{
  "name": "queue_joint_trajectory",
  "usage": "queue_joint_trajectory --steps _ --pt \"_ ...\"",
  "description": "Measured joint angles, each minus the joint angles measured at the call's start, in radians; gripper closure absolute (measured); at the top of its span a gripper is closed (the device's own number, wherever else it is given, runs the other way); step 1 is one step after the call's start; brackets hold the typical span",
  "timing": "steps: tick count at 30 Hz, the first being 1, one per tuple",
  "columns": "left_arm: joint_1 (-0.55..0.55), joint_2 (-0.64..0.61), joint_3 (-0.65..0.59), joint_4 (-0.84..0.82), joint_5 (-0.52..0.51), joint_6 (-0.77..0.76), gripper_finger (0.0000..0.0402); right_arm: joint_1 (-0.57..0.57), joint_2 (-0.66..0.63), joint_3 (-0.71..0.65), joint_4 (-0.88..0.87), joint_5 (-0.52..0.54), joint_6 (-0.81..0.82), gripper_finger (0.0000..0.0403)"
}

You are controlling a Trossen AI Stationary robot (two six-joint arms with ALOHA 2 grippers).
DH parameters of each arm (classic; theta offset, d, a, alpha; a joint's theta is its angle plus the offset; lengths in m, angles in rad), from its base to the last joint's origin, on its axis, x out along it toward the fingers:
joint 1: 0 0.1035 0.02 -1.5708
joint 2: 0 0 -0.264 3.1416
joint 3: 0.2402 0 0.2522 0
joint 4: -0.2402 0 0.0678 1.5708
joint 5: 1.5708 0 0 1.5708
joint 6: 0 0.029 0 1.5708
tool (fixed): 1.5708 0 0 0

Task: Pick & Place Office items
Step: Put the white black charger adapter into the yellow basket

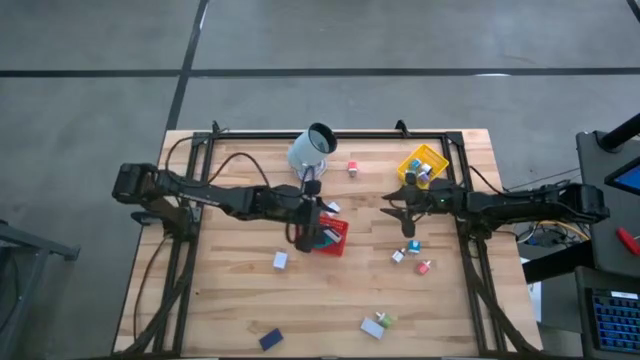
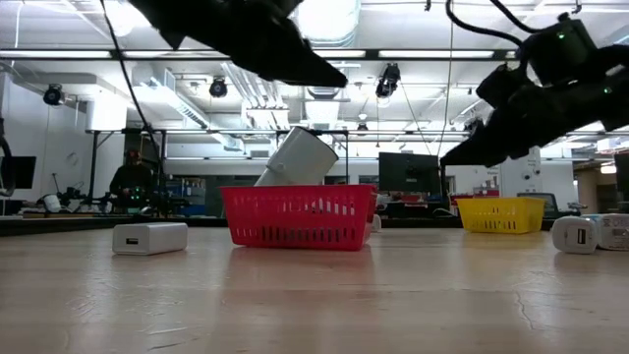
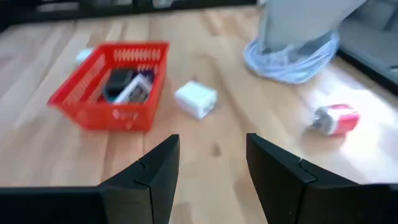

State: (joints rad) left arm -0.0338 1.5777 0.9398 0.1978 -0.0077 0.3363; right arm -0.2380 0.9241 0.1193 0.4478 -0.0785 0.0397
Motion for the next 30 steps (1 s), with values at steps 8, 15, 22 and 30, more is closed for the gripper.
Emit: queue_joint_trajectory --steps 8,15,22,30 --pt "0.000 -0.145 -0.187 0.181 -0.020 -0.036 0.0215 0.089 0.001 0.171 -0.326 0.002 -0.020 0.0225" --pt "-0.002 -0.278 -0.361 0.314 -0.020 -0.095 0.0215 0.199 0.005 0.362 -0.696 0.035 0.009 0.0225" --pt "-0.004 -0.339 -0.456 0.377 -0.021 -0.124 0.0215 0.317 0.070 0.478 -0.912 0.108 0.072 0.0225" --pt "-0.013 -0.339 -0.468 0.379 -0.021 -0.126 0.0215 0.445 0.274 0.538 -1.030 0.132 0.136 0.0225"
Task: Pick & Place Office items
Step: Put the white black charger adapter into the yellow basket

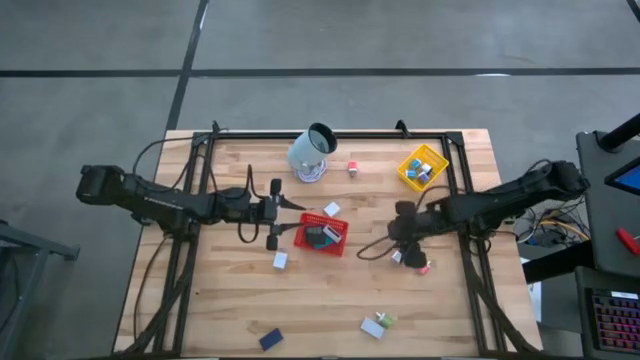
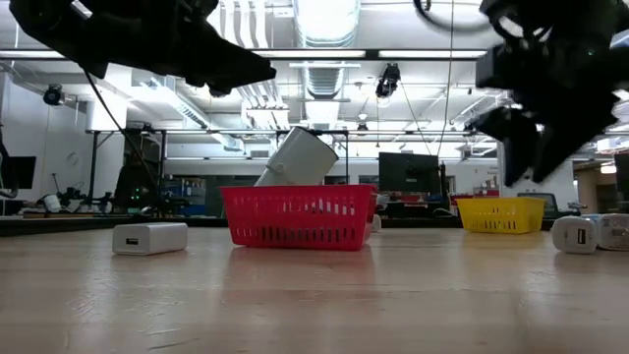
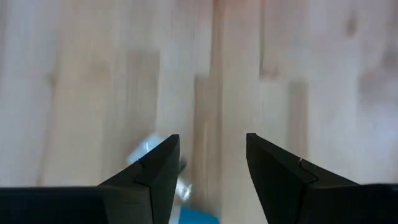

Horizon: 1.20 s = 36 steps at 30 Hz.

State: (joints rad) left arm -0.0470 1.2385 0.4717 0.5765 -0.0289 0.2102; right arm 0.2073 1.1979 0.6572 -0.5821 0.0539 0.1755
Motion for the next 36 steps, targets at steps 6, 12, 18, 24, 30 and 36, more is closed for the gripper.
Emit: queue_joint_trajectory --steps 6,12,18,24,30,36 --pt "-0.001 -0.001 -0.001 0.000 0.000 0.006 0.0215 0.070 0.163 0.091 -0.130 0.036 0.031 0.0225" --pt "-0.002 -0.001 -0.001 0.000 0.002 0.016 0.0215 0.127 0.247 0.182 -0.195 0.056 0.020 0.0225" --pt "-0.002 -0.001 -0.001 -0.001 0.002 0.017 0.0215 0.159 0.273 0.251 -0.280 0.048 0.051 0.0225" --pt "-0.002 -0.001 -0.002 -0.001 0.002 0.017 0.0215 0.213 0.275 0.250 -0.283 0.028 0.061 0.0225" --pt "-0.002 -0.001 -0.002 -0.001 0.002 0.017 0.0215 0.227 0.279 0.232 -0.285 0.029 0.103 0.0225" --pt "-0.002 -0.001 -0.002 -0.001 0.002 0.017 0.0215 0.229 0.298 0.222 -0.286 0.056 0.077 0.0225"
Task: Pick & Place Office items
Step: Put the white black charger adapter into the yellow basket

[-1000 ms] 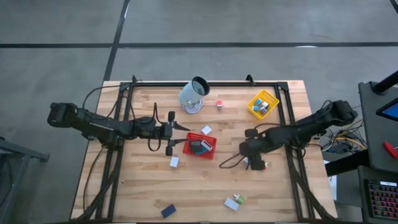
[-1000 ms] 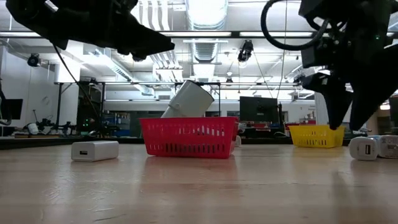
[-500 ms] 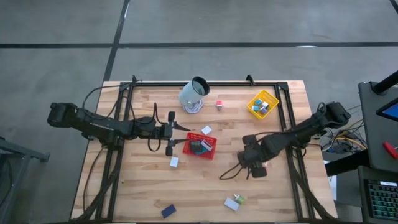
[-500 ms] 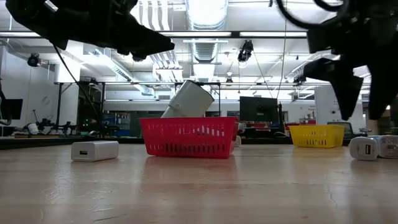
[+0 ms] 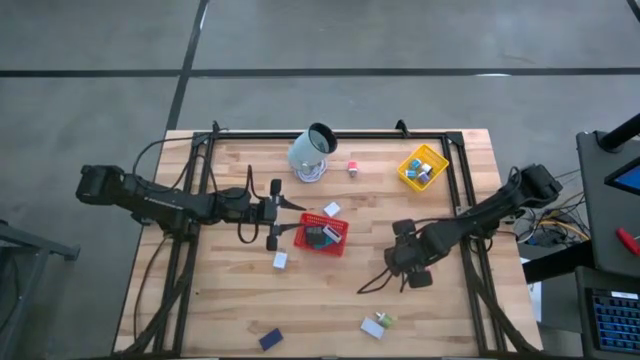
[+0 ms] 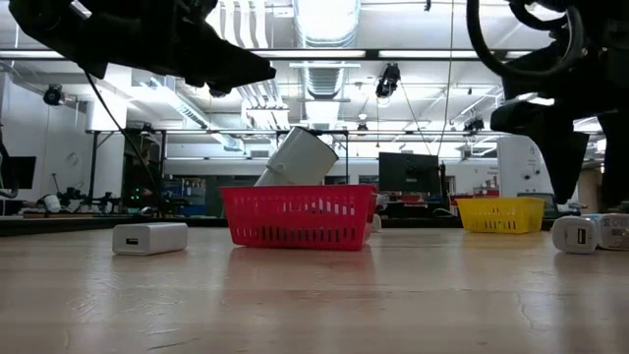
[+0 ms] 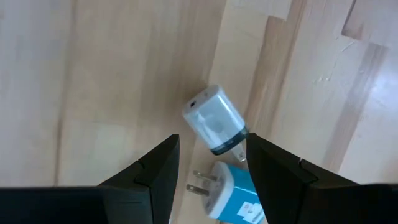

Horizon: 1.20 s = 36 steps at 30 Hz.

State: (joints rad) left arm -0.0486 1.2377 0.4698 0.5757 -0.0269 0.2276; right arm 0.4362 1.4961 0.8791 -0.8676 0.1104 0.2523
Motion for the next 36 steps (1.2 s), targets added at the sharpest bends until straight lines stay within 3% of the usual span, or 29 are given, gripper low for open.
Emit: queue_joint_trajectory --steps 36 --pt "0.000 0.000 0.000 0.000 0.000 0.004 0.0215 0.000 0.076 -0.003 0.077 0.020 -0.080 0.0225"
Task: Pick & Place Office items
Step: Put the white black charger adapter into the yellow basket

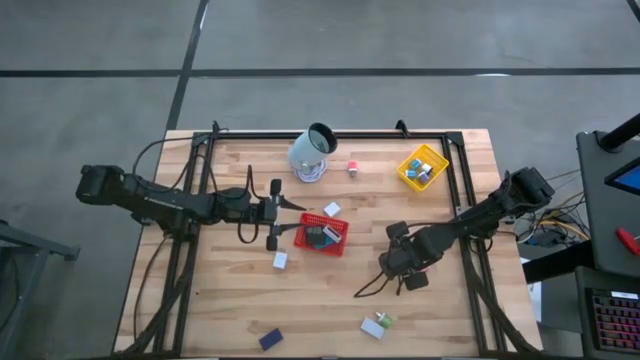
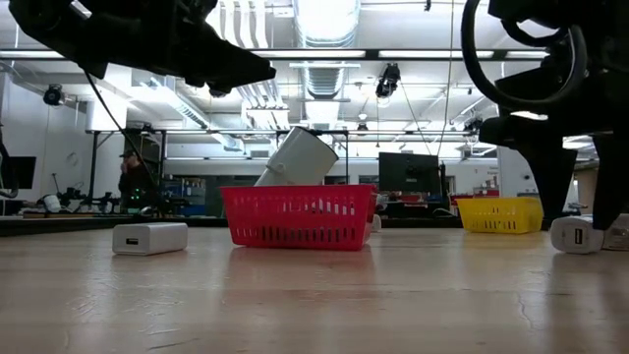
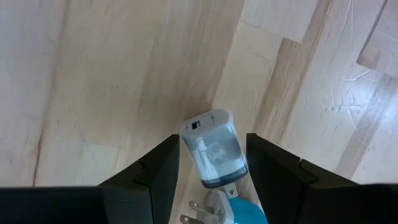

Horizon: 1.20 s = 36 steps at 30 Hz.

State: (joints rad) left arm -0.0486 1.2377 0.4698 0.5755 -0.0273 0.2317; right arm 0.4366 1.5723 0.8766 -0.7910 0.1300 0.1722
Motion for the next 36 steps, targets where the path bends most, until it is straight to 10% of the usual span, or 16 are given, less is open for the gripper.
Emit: queue_joint_trajectory --steps 27,36 --pt "0.000 0.000 0.000 0.000 0.000 0.000 0.0215 0.000 0.000 -0.049 0.069 -0.025 0.008 0.0226" --pt "0.000 0.000 0.000 0.000 0.000 0.000 0.0215 0.000 0.000 -0.052 0.074 -0.022 0.027 0.0287"
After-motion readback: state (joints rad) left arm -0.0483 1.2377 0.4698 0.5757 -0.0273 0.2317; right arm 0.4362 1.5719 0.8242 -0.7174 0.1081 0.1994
